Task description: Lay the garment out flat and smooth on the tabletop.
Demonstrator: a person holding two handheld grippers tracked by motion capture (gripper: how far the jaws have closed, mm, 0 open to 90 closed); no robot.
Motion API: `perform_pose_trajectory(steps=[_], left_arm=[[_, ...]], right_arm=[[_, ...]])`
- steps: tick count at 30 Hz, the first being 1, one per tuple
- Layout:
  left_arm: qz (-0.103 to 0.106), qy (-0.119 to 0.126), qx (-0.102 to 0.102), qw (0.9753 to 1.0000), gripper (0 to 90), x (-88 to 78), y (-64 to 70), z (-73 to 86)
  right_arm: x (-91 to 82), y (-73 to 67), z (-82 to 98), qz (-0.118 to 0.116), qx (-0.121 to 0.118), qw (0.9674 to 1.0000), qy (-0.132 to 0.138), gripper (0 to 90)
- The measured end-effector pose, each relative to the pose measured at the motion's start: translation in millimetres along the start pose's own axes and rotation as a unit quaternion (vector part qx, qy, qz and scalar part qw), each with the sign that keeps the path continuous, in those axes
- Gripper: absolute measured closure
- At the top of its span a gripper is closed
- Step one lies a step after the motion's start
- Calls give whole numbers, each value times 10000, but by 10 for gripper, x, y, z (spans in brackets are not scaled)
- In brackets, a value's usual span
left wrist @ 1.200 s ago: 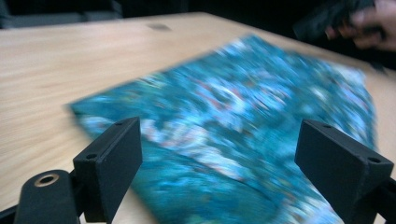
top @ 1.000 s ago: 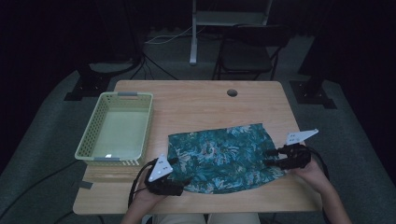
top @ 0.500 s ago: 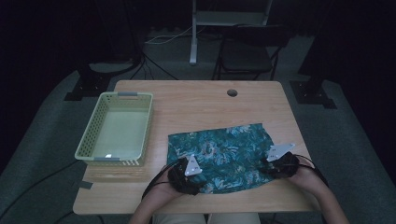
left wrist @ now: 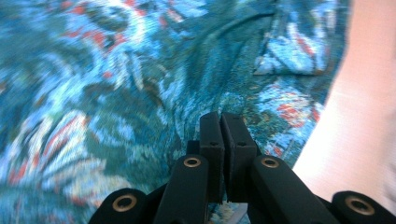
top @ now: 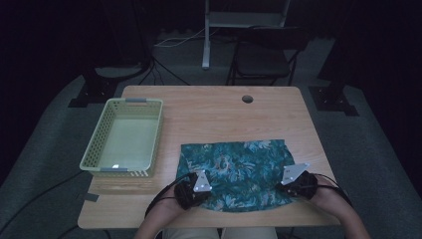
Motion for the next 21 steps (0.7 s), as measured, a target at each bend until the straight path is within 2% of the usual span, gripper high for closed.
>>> perform_pose_trajectory(steps=[1, 2, 3, 4, 5, 6, 7, 8, 9, 10, 12, 14, 15, 16, 17, 18, 19, 21], left_arm=[[143, 41, 56, 9999, 895, -64, 51, -19], [221, 174, 52, 9996, 896, -145, 76, -54], [230, 405, -77, 9989, 895, -234, 62, -104], [257, 676, -324, 9969, 895, -319, 14, -159], [246, 931, -558, 9938, 896, -391, -71, -204], [268, 1132, -836, 9897, 896, -449, -189, -235], [310, 1286, -1112, 9850, 897, -477, -322, -252], [228, 1323, -1293, 9825, 897, -472, -460, -254], [52, 1311, -1465, 9805, 897, -442, -596, -246], [-23, 1291, -1625, 9782, 898, -396, -709, -239], [28, 1262, -1893, 9738, 899, -281, -851, -240], [-65, 1116, -1988, 9736, 899, -164, -942, -239], [-47, 1081, -2049, 9728, 899, -113, -971, -237], [9, 1066, -2123, 9714, 899, -70, -998, -231], [54, 1067, -2207, 9695, 900, -39, -1021, -221], [99, 1034, -2223, 9694, 900, -12, -1037, -204], [124, 1030, -2267, 9684, 900, 13, -1044, -190], [156, 977, -2285, 9685, 900, 49, -1057, -148]], right_arm=[[-47, -47, -27, -202, -40, 9997, 145, 892], [-123, -74, -67, -469, -15, 9978, 464, 892], [-214, -60, -109, -679, 85, 9939, 865, 892], [-311, -7, -148, -880, 309, 9875, 1270, 892], [-409, 81, -176, -1029, 635, 9785, 1668, 892], [-481, 205, -189, -1138, 1018, 9685, 1966, 892], [-531, 335, -191, -1113, 1344, 9594, 2216, 892], [-552, 466, -182, -1106, 1697, 9488, 2422, 892], [-532, 595, -160, -1141, 2068, 9402, 2455, 892], [-481, 718, -130, -1104, 2420, 9334, 2409, 892], [-315, 892, -83, -1186, 2868, 9234, 2260, 893], [-117, 1003, -51, -1203, 3177, 9194, 1983, 893], [-27, 1044, -38, -1255, 3354, 9149, 1864, 894], [57, 1076, -21, -1203, 3424, 9161, 1705, 894], [131, 1099, -2, -1203, 3494, 9156, 1582, 894], [193, 1115, 17, -1236, 3583, 9125, 1538, 894], [244, 1120, 39, -1242, 3657, 9106, 1469, 894], [308, 1092, 73, -1302, 3724, 9073, 1454, 894]])
Point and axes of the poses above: each handheld gripper's, and its own axes: x roughly forward along the jaws, z roughly out of its underside, y roughly to its right, the point moved 5 cm from there along x, roughly forward along the jaws, and after that the axes turned 8 degrees about -x, right-handed, at the moved point
